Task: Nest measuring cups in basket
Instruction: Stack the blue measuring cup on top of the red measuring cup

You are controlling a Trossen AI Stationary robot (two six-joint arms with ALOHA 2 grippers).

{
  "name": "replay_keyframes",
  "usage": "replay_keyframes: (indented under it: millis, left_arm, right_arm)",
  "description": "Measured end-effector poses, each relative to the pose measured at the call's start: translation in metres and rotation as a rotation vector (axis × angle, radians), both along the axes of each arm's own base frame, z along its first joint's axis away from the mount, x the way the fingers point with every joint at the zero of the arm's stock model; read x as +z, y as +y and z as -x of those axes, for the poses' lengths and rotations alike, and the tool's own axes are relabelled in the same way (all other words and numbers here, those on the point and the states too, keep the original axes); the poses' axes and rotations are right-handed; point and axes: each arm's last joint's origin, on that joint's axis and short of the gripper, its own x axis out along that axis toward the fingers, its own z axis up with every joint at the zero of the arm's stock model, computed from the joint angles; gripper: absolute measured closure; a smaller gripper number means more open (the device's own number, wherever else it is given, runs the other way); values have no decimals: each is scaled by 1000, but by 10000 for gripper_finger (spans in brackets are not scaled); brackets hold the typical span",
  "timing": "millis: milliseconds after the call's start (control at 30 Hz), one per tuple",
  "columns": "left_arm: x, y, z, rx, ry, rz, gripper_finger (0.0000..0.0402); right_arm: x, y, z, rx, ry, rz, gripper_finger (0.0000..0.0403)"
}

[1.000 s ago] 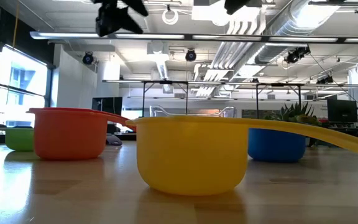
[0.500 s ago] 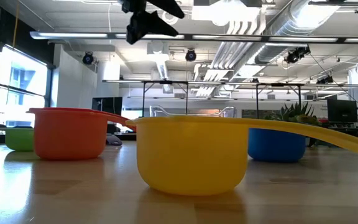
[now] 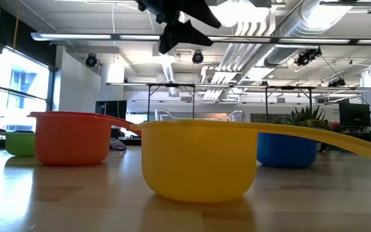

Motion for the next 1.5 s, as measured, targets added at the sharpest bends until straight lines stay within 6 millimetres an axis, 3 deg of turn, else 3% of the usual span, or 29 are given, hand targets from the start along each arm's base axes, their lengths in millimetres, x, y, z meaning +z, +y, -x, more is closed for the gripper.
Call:
replay_keyframes:
  millis: [200, 600, 800, 1500]
  left_arm:
    - [-11, 0, -21, 7, 53, 6, 229]
    - [-62, -14, -53, -44, 182, 28, 229]
    - [-75, -19, -67, -53, 192, 26, 229]
    - [-114, -21, -85, -21, 234, 26, 229]
  right_arm:
    - [0, 0, 0, -1, 0, 0, 313]
    - [0, 0, 0, -5, 1, -1, 313]
    - [0, 0, 0, -7, 0, -2, 313]
    - [0, -1, 0, -27, -18, 10, 313]
